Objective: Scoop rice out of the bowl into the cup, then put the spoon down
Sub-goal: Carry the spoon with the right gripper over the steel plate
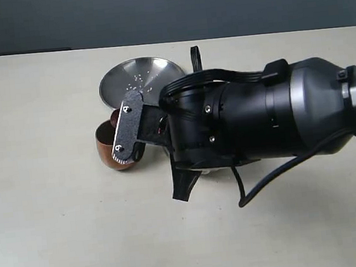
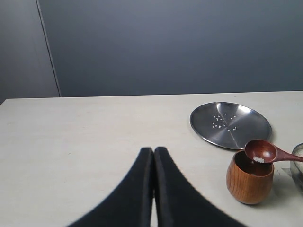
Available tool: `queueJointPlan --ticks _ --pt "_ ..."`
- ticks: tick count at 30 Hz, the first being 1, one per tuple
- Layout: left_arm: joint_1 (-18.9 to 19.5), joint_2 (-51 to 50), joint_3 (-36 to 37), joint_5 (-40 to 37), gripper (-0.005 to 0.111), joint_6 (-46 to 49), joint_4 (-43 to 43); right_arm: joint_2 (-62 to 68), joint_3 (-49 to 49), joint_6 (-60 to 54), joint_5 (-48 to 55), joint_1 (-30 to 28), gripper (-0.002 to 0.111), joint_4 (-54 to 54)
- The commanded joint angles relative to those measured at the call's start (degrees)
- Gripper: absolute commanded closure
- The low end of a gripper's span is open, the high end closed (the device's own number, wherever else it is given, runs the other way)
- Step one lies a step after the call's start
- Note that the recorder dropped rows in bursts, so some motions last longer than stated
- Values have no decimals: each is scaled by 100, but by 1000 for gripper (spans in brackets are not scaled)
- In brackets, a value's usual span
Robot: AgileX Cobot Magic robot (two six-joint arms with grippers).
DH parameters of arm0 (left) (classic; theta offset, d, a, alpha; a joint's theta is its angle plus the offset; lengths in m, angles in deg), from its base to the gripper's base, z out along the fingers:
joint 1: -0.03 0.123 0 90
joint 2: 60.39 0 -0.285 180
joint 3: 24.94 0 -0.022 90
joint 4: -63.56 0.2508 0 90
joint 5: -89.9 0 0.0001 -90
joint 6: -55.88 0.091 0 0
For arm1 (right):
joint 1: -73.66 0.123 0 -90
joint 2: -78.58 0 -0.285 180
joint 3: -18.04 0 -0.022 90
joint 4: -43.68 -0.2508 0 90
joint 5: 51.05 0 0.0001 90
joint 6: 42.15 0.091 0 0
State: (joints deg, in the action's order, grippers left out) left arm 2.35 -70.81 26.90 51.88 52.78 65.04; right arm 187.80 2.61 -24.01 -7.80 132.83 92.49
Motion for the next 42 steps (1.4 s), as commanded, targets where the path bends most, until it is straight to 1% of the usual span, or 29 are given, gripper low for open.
queueJointPlan --ticks 1,16,25,27,30,35,38,39,40,41,42 --pt "12 -34 -27 11 106 -34 14 9 23 -196 -8 22 109 86" --pt "12 -34 -27 11 106 -34 14 9 23 -324 121 22 109 508" --pt "12 -34 -27 11 106 -34 14 9 23 -276 109 22 109 489" --pt "12 -34 -27 11 106 -34 14 9 23 79 109 22 109 489" --pt "12 -34 -27 11 106 -34 14 9 75 938 7 -70 109 655" --pt "12 -34 -27 11 106 -34 14 9 451 1953 -89 -608 109 587" --pt "12 -34 -27 11 106 -34 14 9 738 2026 -486 -1038 109 175" --pt "12 -34 -27 11 106 -34 14 9 842 2026 -725 -1161 109 -3" --pt "12 -34 -27 11 106 -34 14 9 1029 2026 -1252 -1476 109 -482" --pt "12 -34 -27 11 106 -34 14 9 1095 2026 -1472 -1608 109 -676" --pt "12 -34 -27 11 106 -34 14 22 1214 2026 -2055 -1929 109 -1037"
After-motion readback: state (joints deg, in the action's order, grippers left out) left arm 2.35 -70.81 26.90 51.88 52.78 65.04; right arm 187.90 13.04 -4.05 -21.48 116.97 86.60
